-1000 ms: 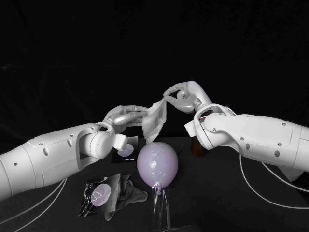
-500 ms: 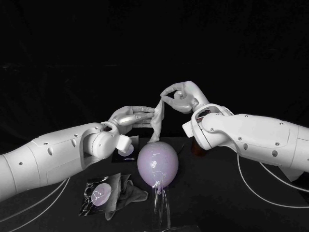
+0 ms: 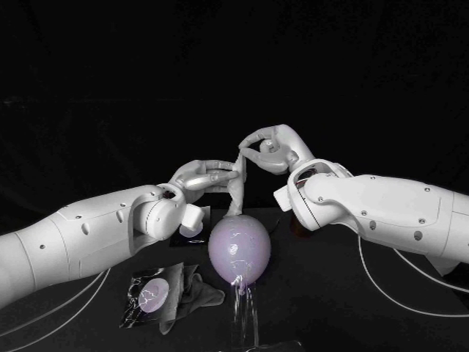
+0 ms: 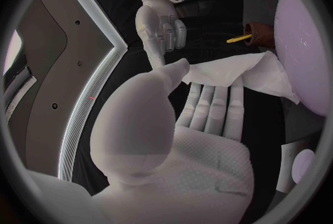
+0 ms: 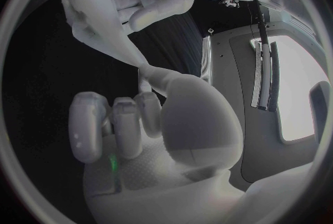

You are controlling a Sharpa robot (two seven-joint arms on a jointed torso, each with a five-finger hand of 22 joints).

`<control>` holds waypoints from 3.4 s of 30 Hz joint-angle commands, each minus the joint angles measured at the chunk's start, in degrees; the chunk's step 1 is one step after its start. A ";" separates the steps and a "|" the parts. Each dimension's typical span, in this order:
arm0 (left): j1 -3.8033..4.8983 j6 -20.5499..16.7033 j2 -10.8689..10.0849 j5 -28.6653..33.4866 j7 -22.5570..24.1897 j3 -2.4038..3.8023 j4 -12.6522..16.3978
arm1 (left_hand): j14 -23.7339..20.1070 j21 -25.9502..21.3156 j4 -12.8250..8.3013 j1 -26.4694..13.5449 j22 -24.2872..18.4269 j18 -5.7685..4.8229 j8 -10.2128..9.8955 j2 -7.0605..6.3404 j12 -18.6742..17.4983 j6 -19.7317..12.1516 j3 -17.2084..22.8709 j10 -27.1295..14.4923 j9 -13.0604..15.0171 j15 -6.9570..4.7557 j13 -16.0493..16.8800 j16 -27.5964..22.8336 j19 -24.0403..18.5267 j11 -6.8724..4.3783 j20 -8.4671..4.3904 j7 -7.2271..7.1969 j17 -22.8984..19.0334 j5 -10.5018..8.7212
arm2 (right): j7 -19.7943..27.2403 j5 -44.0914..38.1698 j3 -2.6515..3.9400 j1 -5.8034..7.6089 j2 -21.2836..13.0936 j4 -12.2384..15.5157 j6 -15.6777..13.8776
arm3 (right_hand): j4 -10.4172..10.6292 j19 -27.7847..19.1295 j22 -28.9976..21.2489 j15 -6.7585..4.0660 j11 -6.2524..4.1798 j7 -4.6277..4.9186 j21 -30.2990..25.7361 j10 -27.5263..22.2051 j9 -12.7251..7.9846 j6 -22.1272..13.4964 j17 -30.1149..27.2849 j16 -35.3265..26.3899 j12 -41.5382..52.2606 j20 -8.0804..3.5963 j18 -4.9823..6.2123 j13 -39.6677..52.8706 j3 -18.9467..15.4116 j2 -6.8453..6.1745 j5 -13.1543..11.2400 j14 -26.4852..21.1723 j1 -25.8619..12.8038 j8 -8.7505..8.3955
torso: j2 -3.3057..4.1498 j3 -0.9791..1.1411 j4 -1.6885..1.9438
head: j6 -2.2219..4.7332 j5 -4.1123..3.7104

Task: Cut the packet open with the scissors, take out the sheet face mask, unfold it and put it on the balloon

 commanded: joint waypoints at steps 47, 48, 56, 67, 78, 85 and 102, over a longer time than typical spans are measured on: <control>0.07 0.89 -0.78 0.51 4.59 0.11 1.75 | 0.66 2.89 2.09 3.20 1.22 0.67 6.26 8.03 8.54 13.45 6.36 8.92 1.43 -3.51 2.68 12.99 3.78 -4.54 -0.62 0.36 6.59 0.20 | -9.71 -6.66 0.01 0.10 1.65 -5.99 5.62 | -0.22 2.29 12.62 -0.29 -0.08 0.00 -0.49 0.73 2.32 0.20 15.05 0.20 0.15 -0.18 -0.27 7.46 0.45 0.28 0.24 6.07 -0.10 1.44 | 0.03 -0.04 0.01 | 0.20 -0.04; 0.06 1.26 -0.82 0.61 4.63 0.11 1.78 | 0.50 3.05 2.04 3.18 1.30 0.67 6.36 8.05 8.65 13.31 6.73 8.75 1.54 -3.49 2.71 13.39 3.81 -4.48 -0.66 0.46 6.78 0.15 | -10.24 -6.82 0.00 0.10 1.72 -6.29 5.87 | -0.22 2.29 12.62 -0.29 -0.08 0.00 -0.49 0.73 2.32 0.20 15.05 0.20 0.15 -0.18 -0.27 7.46 0.45 0.28 0.24 6.07 -0.10 1.44 | 0.01 -0.04 0.00 | 0.18 -0.11; 0.06 4.04 -0.89 0.95 4.53 0.12 2.05 | 0.07 3.68 2.96 2.19 1.66 0.51 6.33 9.13 10.58 11.15 9.32 11.08 1.98 -3.77 3.22 16.27 3.07 -4.75 -0.66 0.88 7.99 0.18 | -10.94 -6.21 -0.10 0.10 2.57 -7.97 6.69 | -0.06 1.84 12.34 -0.27 -0.02 0.07 -1.42 0.23 2.43 -0.07 15.05 0.20 -0.78 -0.18 -0.06 6.83 0.61 0.45 0.24 6.07 -0.44 1.54 | 0.04 -0.02 0.04 | 0.25 -0.19; 0.06 4.98 -0.89 0.99 3.97 0.12 2.03 | -0.28 4.28 3.60 1.40 1.95 0.69 6.40 8.92 12.04 10.56 10.45 13.90 2.24 -4.11 3.74 18.15 2.88 -5.22 -0.70 0.93 8.63 0.17 | -4.93 -1.43 -0.17 0.17 2.88 -9.41 7.51 | 5.08 -4.35 8.76 2.75 3.48 4.34 -13.28 -15.00 -0.30 -10.17 8.39 -3.43 -26.44 1.74 2.06 -10.73 -5.25 -3.13 0.22 3.71 -6.98 -5.36 | -0.04 -0.05 0.01 | 0.22 -0.13; 0.06 4.12 -1.32 1.03 4.04 0.13 2.19 | -0.57 6.32 1.13 2.47 2.97 0.70 6.73 7.00 13.49 10.51 8.28 13.61 2.66 -4.41 4.71 20.52 4.20 -5.33 -1.50 1.05 9.38 0.17 | -2.01 -6.44 -0.21 1.01 0.13 -10.49 9.09 | 2.58 -3.84 9.04 3.11 3.82 4.61 -12.44 -13.02 -1.40 -8.49 8.27 -3.45 -22.71 2.89 2.13 -9.28 -5.61 -2.12 0.43 3.63 -1.27 -7.46 | 0.06 0.03 -0.02 | 0.22 0.08; 0.06 4.03 -1.61 0.27 3.78 0.13 2.34 | -0.46 8.99 -3.25 4.86 4.49 0.57 5.99 5.44 18.15 12.02 1.90 12.48 2.13 -5.20 7.99 23.75 4.61 -6.09 -2.18 0.65 10.25 0.31 | 0.68 -11.41 -0.19 1.66 -2.24 -7.02 12.72 | 1.27 0.22 11.53 2.70 3.26 3.77 -4.61 -5.17 -1.87 -5.28 14.66 0.01 -7.93 2.67 0.57 1.04 -6.53 -2.02 0.41 5.95 -0.53 -7.86 | 0.03 0.06 -0.05 | 0.12 0.03; 0.06 2.85 -1.95 -3.95 3.80 0.13 2.74 | -1.42 16.03 -6.93 5.71 9.26 0.00 2.30 5.79 25.10 13.57 -0.38 9.04 -0.40 -5.58 12.65 27.83 1.90 -6.03 -3.36 0.65 10.82 0.20 | 2.60 -27.21 -0.18 1.96 -4.31 1.02 14.20 | 0.60 3.65 13.53 2.36 2.86 3.24 2.54 0.44 -3.15 -2.85 15.05 0.20 1.45 2.30 -0.94 8.02 -8.87 -4.34 0.52 6.07 -1.26 -9.24 | 0.05 -0.08 0.07 | 0.15 0.01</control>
